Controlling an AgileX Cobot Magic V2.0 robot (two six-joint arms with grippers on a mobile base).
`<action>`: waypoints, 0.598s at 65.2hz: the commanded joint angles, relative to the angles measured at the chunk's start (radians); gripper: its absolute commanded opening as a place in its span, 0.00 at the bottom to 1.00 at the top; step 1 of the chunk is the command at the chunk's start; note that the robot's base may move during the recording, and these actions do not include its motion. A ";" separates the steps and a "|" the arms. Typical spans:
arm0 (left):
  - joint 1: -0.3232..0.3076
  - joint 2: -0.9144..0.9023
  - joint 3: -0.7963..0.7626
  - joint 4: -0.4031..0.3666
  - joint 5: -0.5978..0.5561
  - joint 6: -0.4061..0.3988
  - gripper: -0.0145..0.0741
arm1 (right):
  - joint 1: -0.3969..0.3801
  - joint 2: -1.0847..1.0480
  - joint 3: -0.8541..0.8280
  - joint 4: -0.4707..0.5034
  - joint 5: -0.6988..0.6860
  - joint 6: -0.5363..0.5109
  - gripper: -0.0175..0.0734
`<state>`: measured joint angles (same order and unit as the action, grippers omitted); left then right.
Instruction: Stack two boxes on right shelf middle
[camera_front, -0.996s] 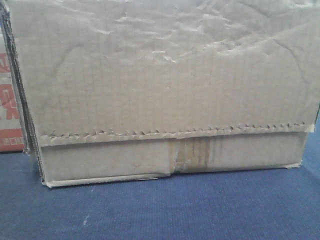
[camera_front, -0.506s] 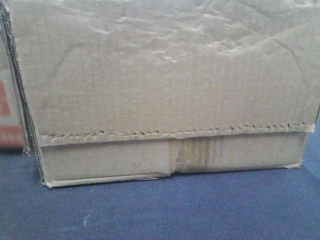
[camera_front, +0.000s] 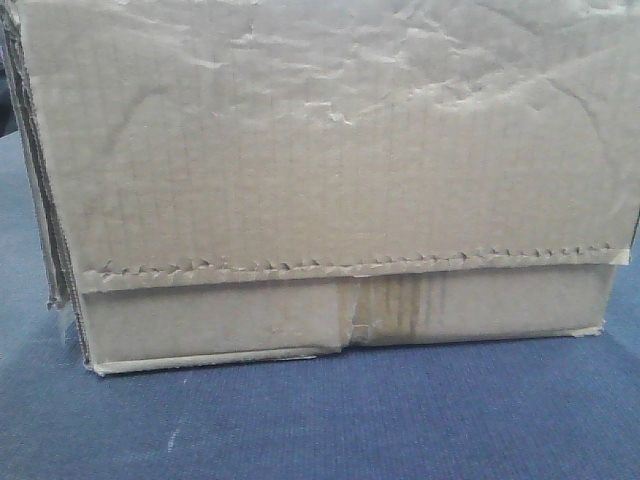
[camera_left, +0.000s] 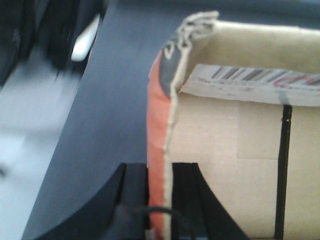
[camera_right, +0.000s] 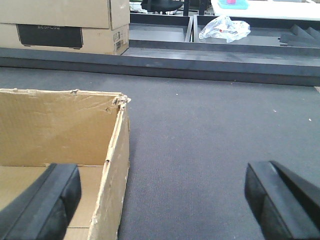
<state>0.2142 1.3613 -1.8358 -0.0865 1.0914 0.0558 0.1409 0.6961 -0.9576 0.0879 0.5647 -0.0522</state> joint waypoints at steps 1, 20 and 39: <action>-0.058 -0.016 -0.071 -0.063 -0.009 -0.015 0.04 | 0.001 0.002 -0.007 -0.003 -0.012 0.000 0.82; -0.324 0.018 -0.116 -0.087 -0.025 -0.068 0.04 | 0.001 0.002 -0.007 -0.003 -0.012 0.000 0.82; -0.530 0.171 -0.116 -0.087 -0.020 -0.113 0.04 | 0.001 0.002 -0.007 -0.003 -0.012 0.000 0.82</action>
<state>-0.2744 1.4899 -1.9437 -0.1601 1.0952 -0.0272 0.1409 0.6961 -0.9576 0.0879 0.5647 -0.0522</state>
